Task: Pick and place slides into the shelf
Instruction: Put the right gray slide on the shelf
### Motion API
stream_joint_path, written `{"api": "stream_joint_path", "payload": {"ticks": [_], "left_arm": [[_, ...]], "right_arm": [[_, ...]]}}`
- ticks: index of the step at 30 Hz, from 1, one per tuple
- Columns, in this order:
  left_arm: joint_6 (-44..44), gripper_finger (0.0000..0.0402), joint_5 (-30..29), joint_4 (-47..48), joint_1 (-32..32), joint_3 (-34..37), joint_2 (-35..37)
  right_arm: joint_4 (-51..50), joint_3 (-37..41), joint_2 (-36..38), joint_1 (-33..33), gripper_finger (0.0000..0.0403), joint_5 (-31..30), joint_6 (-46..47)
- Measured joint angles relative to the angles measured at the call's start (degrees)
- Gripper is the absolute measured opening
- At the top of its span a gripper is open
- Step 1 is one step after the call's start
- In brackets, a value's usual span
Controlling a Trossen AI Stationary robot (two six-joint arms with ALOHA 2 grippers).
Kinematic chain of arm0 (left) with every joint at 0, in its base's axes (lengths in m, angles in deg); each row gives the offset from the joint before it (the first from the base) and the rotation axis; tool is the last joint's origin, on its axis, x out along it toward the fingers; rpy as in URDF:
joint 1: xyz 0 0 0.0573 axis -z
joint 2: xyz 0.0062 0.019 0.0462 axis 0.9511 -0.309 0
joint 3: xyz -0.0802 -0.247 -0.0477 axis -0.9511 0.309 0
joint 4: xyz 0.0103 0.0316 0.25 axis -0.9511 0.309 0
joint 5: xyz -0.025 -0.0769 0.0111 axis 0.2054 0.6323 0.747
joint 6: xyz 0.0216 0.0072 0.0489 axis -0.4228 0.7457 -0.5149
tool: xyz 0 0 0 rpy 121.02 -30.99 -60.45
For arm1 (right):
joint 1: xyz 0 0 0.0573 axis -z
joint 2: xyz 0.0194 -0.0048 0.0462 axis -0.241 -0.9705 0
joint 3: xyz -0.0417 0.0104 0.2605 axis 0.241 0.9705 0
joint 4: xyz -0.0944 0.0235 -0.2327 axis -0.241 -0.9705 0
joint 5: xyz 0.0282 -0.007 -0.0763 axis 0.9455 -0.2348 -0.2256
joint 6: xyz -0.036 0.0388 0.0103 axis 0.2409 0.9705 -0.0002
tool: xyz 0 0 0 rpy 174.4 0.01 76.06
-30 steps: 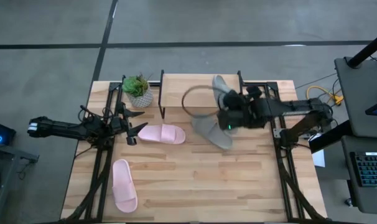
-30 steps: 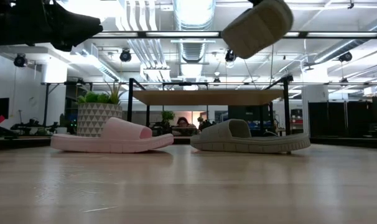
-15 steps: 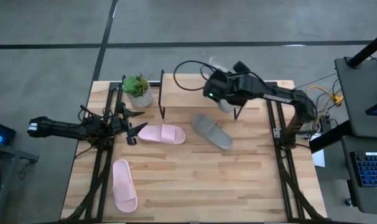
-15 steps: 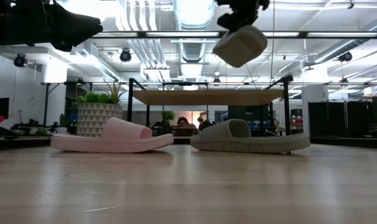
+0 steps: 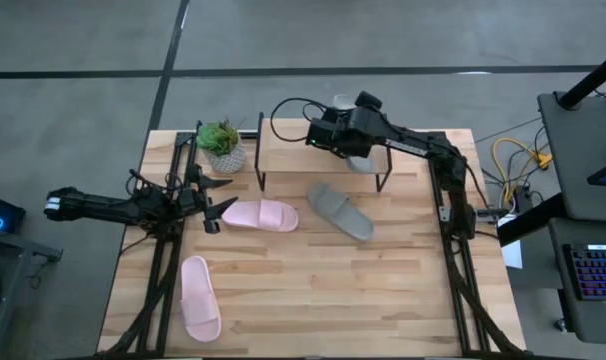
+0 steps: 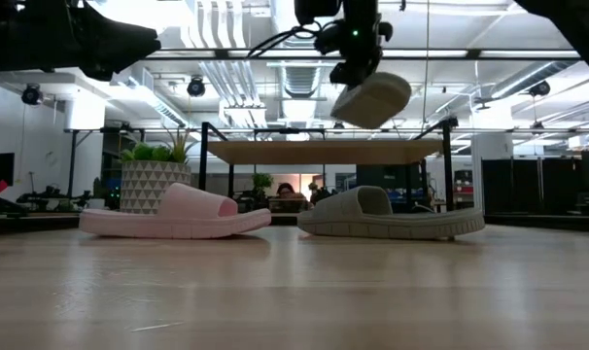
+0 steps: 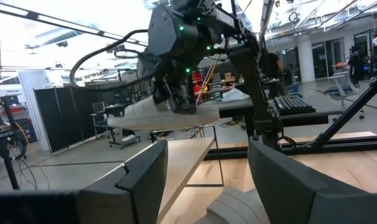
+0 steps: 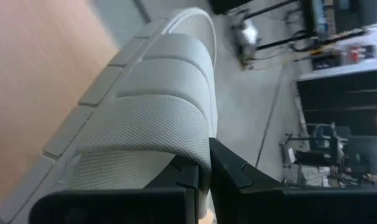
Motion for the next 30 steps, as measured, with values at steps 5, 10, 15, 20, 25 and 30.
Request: {"api": "stream_joint_path", "payload": {"ticks": [5, 10, 15, 20, 25, 30], "left_arm": [[0.0, 0.0208, -1.0, 0.0, 0.0, 0.0, 0.0], [0.0, 0.0208, -1.4, 0.3, 0.0, 0.0, 0.0], [0.0, 0.0208, -1.5, 0.5, 0.0, 0.0, 0.0], [0.0, 0.0208, -1.5, 0.5, 0.0, 0.0, 0.0], [-0.1, 0.0208, -1.5, 0.5, 0.0, 0.0, 0.0], [-0.1, 0.0208, -1.5, 0.5, 0.0, 0.1, 0.0]], "right_arm": [[-0.2, 1.2, -0.9, 1.7, 0.0012, 0.4, -0.6], [0.0, 3.2, -0.9, 2.8, 0.0012, -0.2, -0.3], [0.0, 4.8, -0.9, 3.9, 0.0012, -1.7, 0.4], [0.0, 6.8, -0.9, 4.6, 0.0012, -1.8, 0.6], [0.0, 8.3, -0.9, 5.1, 0.0012, -1.8, 0.6], [0.0, 11.1, -0.9, 5.5, 0.0012, -1.8, 0.5]]}}
